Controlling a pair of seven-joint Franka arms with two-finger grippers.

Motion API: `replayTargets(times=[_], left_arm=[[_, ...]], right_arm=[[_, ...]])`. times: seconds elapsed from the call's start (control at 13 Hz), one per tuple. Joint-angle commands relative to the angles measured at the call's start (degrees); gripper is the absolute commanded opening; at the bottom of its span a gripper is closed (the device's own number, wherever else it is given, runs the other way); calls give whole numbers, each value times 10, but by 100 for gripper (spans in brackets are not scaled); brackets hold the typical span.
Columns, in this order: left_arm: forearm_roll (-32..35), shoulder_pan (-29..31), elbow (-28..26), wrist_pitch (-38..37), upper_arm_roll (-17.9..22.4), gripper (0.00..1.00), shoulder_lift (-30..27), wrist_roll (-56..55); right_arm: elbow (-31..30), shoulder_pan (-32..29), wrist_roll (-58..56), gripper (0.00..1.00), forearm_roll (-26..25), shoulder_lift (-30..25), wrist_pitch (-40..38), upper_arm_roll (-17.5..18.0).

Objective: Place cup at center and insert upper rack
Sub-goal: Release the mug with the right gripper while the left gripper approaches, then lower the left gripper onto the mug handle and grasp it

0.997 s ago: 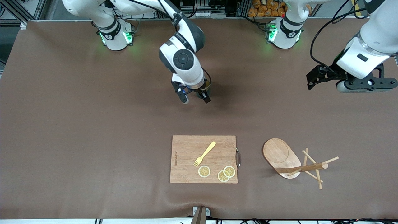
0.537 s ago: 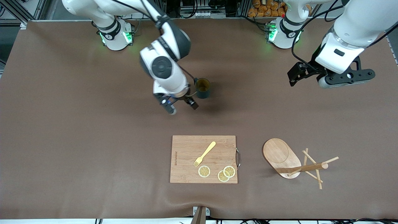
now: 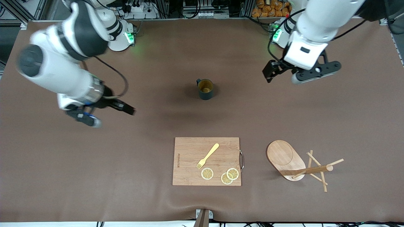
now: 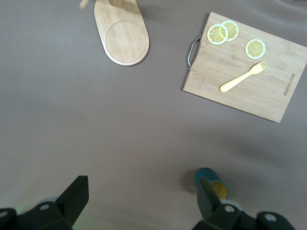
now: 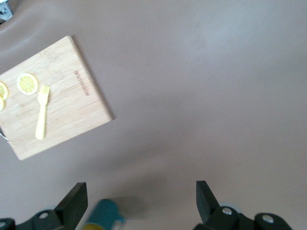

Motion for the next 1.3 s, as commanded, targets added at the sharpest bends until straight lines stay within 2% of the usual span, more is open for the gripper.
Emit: replayTargets(times=[0.0,0.15,0.23,0.31,0.54,0.77,0.92,1.07,1.23], left_arm=[[50,-66,39,-1,-1,100,53,-108],[68,-116,62,0,0,100,92,-201],[74,-145,64,6,1,100,105,-246],[94,-173,63,12,1,100,116,-284],[180,-284,64,12,5,100,152,-343],[238,-362,75,26,6,100,211,-470],[275,-414,110,35,12,100,278,-539],[305,-474,144,36,38,100,339,-576],[306,-551,151,52,99,100,365,-592]], right_arm=[[-23,-51,-87,100,-21,-53,-44,10],[-39,-84,-170,100,-26,-86,-70,9],[-53,-87,-189,100,-50,-107,-73,10],[-72,-88,-202,100,-66,-127,-68,10],[-76,-118,-294,100,-67,-151,-76,10],[-75,-118,-292,100,-67,-166,-123,10],[-75,-129,-302,100,-67,-164,-134,8],[-74,-125,-292,100,-67,-165,-155,10],[-74,-124,-270,100,-71,-164,-156,12]])
